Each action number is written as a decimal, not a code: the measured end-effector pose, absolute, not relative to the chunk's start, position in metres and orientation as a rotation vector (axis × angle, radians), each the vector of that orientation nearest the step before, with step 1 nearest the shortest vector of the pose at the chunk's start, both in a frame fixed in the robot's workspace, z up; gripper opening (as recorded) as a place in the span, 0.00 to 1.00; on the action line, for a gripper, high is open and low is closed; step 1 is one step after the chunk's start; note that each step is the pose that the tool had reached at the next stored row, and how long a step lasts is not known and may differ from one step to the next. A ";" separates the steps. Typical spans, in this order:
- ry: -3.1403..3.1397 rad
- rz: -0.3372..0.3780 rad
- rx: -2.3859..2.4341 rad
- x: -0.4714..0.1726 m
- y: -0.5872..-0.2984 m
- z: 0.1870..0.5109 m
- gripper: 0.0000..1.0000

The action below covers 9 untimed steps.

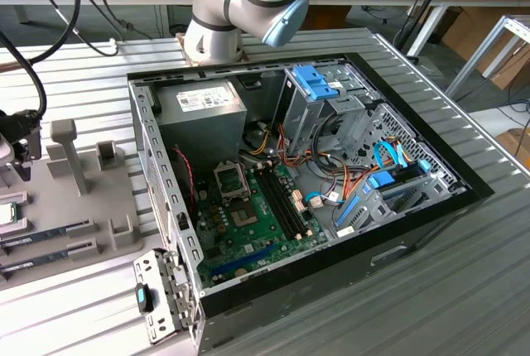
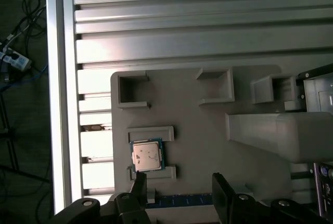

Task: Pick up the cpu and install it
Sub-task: 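Pick up the cpu and move it towards the insertion slot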

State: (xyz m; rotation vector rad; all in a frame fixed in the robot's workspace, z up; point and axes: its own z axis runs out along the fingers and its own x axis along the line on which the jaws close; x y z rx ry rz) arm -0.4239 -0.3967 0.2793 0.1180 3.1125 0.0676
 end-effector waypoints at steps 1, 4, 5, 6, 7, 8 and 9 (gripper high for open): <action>3.113 0.068 0.118 -0.424 -0.397 0.279 0.62; 3.112 0.068 0.118 -0.424 -0.397 0.278 0.62; 3.112 0.068 0.118 -0.424 -0.397 0.278 0.62; 3.112 0.068 0.118 -0.424 -0.397 0.278 0.62; 3.113 0.068 0.118 -0.424 -0.397 0.278 0.62; 3.113 0.068 0.118 -0.424 -0.397 0.277 0.62; 3.113 0.068 0.118 -0.424 -0.397 0.277 0.62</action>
